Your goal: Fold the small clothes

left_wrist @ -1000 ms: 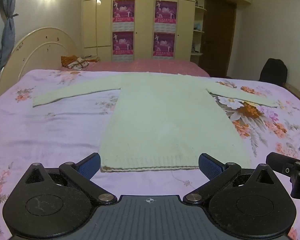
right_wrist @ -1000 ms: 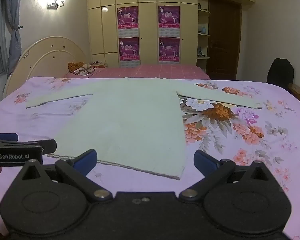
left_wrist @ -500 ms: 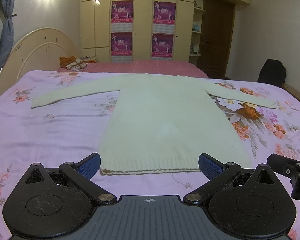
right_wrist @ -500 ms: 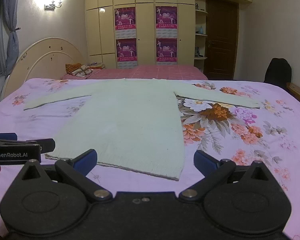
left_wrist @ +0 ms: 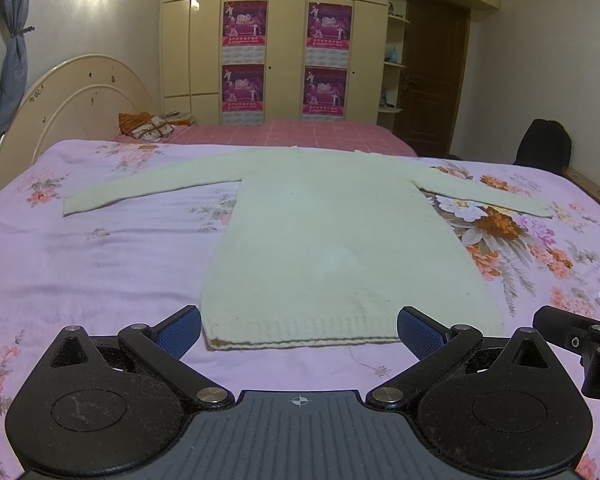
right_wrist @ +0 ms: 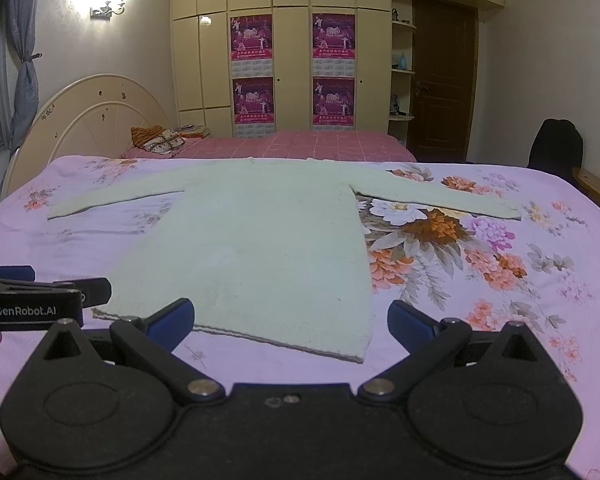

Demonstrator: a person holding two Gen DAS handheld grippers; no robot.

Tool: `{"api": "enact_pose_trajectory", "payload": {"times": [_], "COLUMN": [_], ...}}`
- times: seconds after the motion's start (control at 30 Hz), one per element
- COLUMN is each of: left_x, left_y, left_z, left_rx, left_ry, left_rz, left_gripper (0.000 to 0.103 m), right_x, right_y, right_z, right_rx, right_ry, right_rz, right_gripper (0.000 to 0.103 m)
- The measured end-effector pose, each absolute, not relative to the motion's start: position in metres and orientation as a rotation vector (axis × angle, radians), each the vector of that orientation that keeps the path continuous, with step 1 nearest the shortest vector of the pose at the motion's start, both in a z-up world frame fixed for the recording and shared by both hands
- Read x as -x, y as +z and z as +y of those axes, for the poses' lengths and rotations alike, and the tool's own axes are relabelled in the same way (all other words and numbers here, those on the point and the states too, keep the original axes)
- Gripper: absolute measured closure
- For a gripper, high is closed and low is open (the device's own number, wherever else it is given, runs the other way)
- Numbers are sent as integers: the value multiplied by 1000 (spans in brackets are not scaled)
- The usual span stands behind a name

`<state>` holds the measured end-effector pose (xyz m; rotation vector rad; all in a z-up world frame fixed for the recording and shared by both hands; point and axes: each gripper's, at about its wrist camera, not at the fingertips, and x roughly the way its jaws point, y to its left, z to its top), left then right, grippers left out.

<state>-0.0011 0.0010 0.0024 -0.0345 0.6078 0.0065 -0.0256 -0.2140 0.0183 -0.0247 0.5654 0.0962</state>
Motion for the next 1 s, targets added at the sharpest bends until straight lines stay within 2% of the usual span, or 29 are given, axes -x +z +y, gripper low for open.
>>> {"api": "enact_pose_trajectory", "payload": {"times": [1.0], "left_x": [-2], "left_y": [4], "left_z": [5], "left_rx": [22], "left_ry": [4], "left_rz": [606], "left_gripper": [0], "right_x": [21], "right_y": [18], "right_z": [-206], "right_rx": [27], "right_ry": [92], "right_rz": [560], "right_gripper": [1]}}
